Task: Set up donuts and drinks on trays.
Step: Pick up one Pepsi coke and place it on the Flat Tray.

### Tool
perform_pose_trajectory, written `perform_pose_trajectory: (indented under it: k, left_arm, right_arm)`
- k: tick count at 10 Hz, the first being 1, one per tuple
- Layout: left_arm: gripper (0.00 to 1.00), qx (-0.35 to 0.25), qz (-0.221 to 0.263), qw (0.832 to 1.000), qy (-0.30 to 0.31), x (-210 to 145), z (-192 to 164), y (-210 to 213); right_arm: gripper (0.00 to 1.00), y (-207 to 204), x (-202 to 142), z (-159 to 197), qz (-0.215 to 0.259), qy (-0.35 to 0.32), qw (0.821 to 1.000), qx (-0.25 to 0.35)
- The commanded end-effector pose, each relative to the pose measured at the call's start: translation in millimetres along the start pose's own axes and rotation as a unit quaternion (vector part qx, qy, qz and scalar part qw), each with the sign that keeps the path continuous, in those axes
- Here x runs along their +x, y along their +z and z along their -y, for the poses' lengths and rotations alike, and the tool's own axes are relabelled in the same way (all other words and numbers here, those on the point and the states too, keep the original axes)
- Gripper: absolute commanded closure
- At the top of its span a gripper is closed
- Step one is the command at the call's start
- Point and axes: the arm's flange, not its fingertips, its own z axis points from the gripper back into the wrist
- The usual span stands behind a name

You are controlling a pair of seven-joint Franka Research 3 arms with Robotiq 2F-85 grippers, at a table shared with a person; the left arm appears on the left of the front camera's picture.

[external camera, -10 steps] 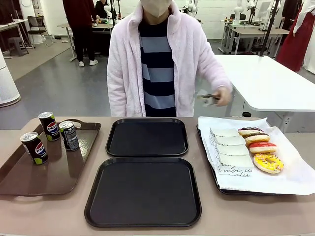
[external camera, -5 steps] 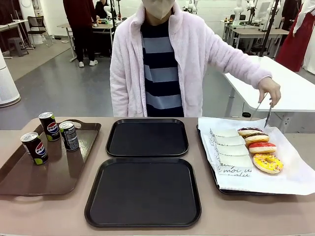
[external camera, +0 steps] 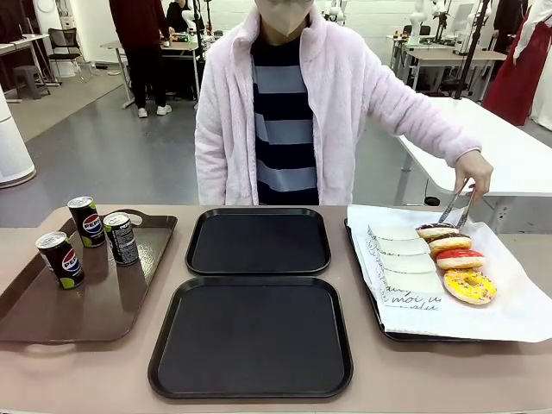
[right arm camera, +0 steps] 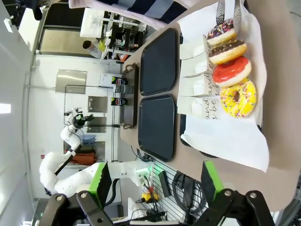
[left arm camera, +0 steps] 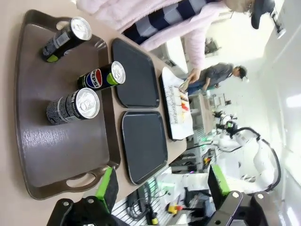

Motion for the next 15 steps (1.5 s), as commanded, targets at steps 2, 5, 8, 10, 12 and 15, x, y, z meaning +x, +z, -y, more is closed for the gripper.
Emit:
perform_pose_trajectory:
  k: [2,5,8,10,12,15]
  left_arm:
    - [0.0,0.106,-0.048,0.989,-0.092,-10,74,-26]
    - [0.0,0.287,-0.144,0.933,-0.164,-16,135,-87]
    - [0.0,0.406,-0.178,0.876,-0.192,-15,150,-137]
    - [0.0,0.456,-0.194,0.848,-0.188,4,148,-156]
    - [0.0,0.465,-0.191,0.85,-0.161,26,133,-157]
    - [0.0,0.458,-0.164,0.855,-0.178,43,98,-164]
  right_arm:
    - [0.0,-1,0,2,0.004,0.001,1.0,0.006]
    - [0.0,-1,0,2,0.004,0.001,1.0,0.006]
    - [0.0,-1,0,2,0.004,0.001,1.0,0.006]
    - [0.0,-1,0,2,0.004,0.001,1.0,0.006]
    - [0.0,-1,0,2,0.004,0.001,1.0,0.006]
    - [0.0,-1,0,2,0.004,0.001,1.0,0.006]
